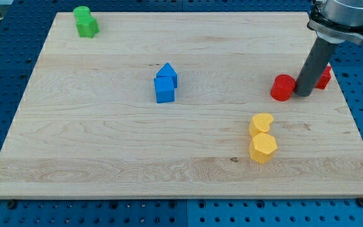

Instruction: Push red circle to closer to the yellow heart

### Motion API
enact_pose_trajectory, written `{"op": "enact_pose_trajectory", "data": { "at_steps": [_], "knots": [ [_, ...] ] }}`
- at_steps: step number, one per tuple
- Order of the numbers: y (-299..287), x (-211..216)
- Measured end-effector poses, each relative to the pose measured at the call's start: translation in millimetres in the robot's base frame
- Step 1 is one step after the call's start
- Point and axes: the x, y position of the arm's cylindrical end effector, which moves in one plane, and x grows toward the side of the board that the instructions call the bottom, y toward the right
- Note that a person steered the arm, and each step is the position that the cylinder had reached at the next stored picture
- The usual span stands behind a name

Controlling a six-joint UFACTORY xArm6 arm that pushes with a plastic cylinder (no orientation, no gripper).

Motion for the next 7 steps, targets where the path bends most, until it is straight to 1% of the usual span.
{"op": "enact_pose_trajectory", "data": {
  "at_steps": [1, 2, 3, 4, 7],
  "knots": [
    [-0.3, -19.9],
    [-15.8, -15.6],
    [-17.2, -15.4],
    [5.4, -10.0],
    [4.8, -8.5]
  ]
}}
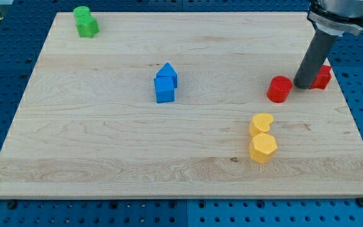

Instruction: Push red circle to closer to the yellow heart

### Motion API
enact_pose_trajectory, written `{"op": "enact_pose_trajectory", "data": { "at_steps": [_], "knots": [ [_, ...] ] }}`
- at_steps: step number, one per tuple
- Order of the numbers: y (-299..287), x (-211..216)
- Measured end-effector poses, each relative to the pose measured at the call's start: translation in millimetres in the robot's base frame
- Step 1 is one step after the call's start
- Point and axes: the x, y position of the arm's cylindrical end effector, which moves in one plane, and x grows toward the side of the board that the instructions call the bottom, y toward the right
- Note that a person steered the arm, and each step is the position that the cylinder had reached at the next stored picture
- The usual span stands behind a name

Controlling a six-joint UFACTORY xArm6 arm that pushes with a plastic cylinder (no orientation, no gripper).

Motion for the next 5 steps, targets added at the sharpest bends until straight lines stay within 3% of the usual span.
{"op": "enact_pose_trajectory", "data": {
  "at_steps": [5],
  "knots": [
    [-58.2, 2.5]
  ]
}}
